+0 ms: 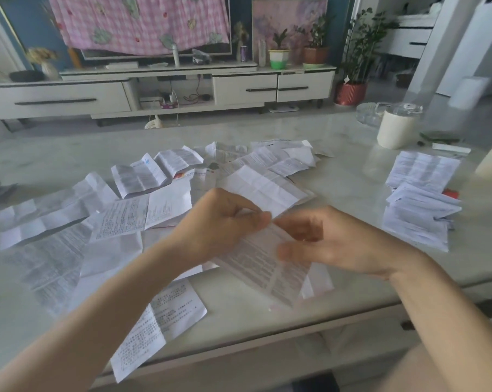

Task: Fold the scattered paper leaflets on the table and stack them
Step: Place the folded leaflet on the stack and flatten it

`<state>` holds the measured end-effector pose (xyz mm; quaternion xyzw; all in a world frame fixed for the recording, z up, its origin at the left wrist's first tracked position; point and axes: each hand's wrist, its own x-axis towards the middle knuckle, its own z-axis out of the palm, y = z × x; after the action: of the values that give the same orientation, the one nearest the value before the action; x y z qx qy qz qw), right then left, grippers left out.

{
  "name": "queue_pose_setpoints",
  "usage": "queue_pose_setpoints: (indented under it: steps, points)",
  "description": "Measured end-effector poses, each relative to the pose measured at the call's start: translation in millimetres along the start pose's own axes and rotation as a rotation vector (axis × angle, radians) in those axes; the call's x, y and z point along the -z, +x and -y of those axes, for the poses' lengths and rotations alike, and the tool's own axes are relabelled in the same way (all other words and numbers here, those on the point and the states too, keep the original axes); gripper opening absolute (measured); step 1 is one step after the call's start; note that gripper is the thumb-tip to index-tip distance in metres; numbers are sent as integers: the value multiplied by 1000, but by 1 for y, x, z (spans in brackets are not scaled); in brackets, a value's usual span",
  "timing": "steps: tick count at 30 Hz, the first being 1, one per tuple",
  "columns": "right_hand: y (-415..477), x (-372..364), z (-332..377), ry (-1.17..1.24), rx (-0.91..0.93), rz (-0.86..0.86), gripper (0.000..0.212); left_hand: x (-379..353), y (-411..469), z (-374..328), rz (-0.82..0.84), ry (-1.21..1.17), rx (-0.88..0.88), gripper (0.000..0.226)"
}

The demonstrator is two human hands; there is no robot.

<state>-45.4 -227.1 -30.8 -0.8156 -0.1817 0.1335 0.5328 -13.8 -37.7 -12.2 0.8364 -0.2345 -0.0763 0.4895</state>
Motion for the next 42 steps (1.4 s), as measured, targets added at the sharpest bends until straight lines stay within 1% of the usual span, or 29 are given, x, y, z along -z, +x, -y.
queue_pose_setpoints:
  steps: [2, 3, 4, 5, 6, 7, 9, 10, 11, 13, 14, 15, 17, 18, 19, 21, 22, 24, 25, 26, 28, 29, 31, 33, 34, 36, 39, 41, 42]
  points:
    - [1, -3, -2, 3, -4, -42, 28, -11, 8, -7, 6, 133, -61, 30]
    - [3, -3, -2, -25, -5, -78, 31, -13, 12, -8, -16, 175, -60, 31]
    - [2, -1, -4, -24, -18, -112, 36, -14, 16, -8, -51, 173, -45, 35]
    - [1, 1, -5, 7, -37, -155, 36, -15, 18, -6, -88, 101, -23, 39]
    - [-1, 4, -6, 72, -46, -221, 31, -17, 20, -4, -109, -46, 0, 41]
    - [-2, 4, -7, 148, -40, -306, 25, -19, 21, -3, -104, -242, 27, 37]
    - [-1, 1, -11, 255, -21, -500, 15, -30, 19, 0, -8, -661, 105, 27]
    - [0, -2, -13, 276, -17, -574, 11, -39, 18, 2, 15, -805, 127, 24]
    - [0, -4, -17, 291, -12, -617, 7, -50, 19, 4, -12, -857, 147, 20]
    - [1, -10, -24, 276, -22, -648, 5, -71, 21, 5, -173, -860, 199, 15]
    - [1, -13, -28, 230, -38, -666, 7, -79, 24, 7, -271, -841, 225, 16]
    - [1, -16, -31, 111, -56, -699, 13, -86, 28, 8, -367, -808, 250, 19]
    - [3, -20, -36, -207, -68, -773, 32, -96, 34, 9, -536, -715, 267, 22]
    - [3, -22, -36, -258, -51, -809, 39, -102, 37, 9, -578, -669, 251, 22]
    - [3, -22, -36, -241, -17, -839, 43, -104, 38, 10, -593, -624, 234, 22]
    - [4, -13, -37, -175, 18, -844, 43, -101, 43, 12, -550, -573, 243, 25]
    - [4, -6, -37, -156, 14, -808, 40, -94, 45, 12, -480, -586, 259, 24]
    - [0, 10, -38, -89, -11, -657, 31, -75, 52, 12, -246, -635, 259, 13]
    - [-4, 16, -36, -35, -19, -571, 25, -63, 55, 12, -114, -616, 228, 6]
    - [-8, 21, -35, 4, -29, -485, 20, -54, 58, 12, 2, -555, 186, 6]
    - [-14, 26, -30, -1, -36, -378, 13, -46, 61, 6, 166, -355, 85, 18]
    - [-16, 27, -28, -13, -36, -360, 10, -48, 62, 1, 176, -268, 49, 23]
    - [-20, 31, -25, 0, -57, -341, 7, -57, 65, -9, 116, -226, 23, 23]
    - [-26, 36, -24, 19, -101, -304, 7, -66, 68, -15, 58, -304, 76, 38]
    - [-30, 40, -23, 20, -124, -292, 9, -72, 70, -16, 46, -339, 97, 40]
    - [-35, 46, -25, -1, -162, -292, 16, -78, 75, -15, 48, -345, 103, 32]
    - [-48, 62, -38, -42, -241, -402, 29, -94, 81, -18, 123, -326, 128, 43]
    - [-59, 73, -45, -23, -280, -492, 31, -104, 88, -21, 151, -331, 143, 46]
    - [-63, 78, -48, 12, -277, -538, 29, -108, 92, -23, 139, -341, 150, 48]
